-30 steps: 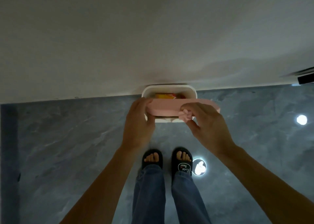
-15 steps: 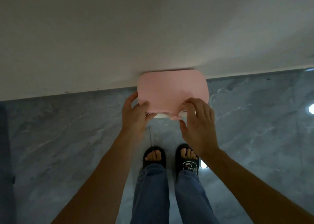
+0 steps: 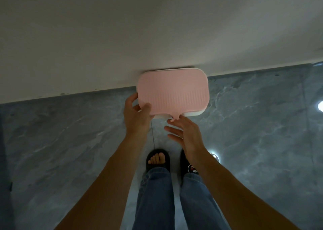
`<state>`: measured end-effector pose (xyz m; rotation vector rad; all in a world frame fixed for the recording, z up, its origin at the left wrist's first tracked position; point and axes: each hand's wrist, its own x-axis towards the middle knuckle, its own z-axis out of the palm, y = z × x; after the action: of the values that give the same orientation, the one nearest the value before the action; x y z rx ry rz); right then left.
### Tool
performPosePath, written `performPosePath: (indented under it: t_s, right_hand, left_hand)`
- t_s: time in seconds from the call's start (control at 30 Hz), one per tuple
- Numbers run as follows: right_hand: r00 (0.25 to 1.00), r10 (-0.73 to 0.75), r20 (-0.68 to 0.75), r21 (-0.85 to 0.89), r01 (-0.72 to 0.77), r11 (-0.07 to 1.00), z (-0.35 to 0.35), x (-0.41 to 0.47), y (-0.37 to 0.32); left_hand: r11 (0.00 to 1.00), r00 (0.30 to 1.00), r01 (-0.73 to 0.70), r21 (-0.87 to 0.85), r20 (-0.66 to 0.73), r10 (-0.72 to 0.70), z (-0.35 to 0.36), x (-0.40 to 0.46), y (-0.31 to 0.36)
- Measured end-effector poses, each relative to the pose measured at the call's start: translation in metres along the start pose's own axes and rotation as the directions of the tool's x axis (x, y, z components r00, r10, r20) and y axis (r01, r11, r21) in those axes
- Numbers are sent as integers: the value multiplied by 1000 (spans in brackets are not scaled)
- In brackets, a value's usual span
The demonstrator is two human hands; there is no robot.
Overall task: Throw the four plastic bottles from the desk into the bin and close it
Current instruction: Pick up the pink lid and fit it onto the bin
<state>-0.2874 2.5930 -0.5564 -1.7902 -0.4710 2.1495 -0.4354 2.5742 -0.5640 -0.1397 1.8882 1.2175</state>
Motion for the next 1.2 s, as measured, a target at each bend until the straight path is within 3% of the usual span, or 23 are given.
performPosePath:
  t_s: [0.13,0.3,0.37,0.47,0.57,0.63,0.8,1.2]
  right_hand:
    - [1000,13,17,43,-14,999,2,-1,0]
    - [999,-29,-38,-73,26,997,8,1,-1]
    - [998,-36,-56,-79,32,996,10,4,-1]
    - [997,-15,-79,-60,11,998,11,6,0]
    - [997,16,-75,-34,-19,999,12,8,2]
    - [998,42,-51,8,-42,999,12,8,2]
    - [999,46,-29,44,-45,998,9,12,1]
    - [994,80,-69,51,-76,996,15,16,-6]
  left_hand:
    - [940,979,-160,303,-75,190,2,-3,-2]
    - [751,921,-316,580,-3,390,7,-8,-1]
    - [644,894,-376,666,79,440,9,-11,-4]
    - [407,837,-489,772,283,468,14,-14,-10]
    - [152,767,-594,790,499,402,19,-11,-16]
    - [60,740,-632,773,579,341,21,-8,-19]
    - [-30,725,-636,771,610,321,21,-6,-27]
    - [-68,720,-635,769,622,307,24,-3,-21]
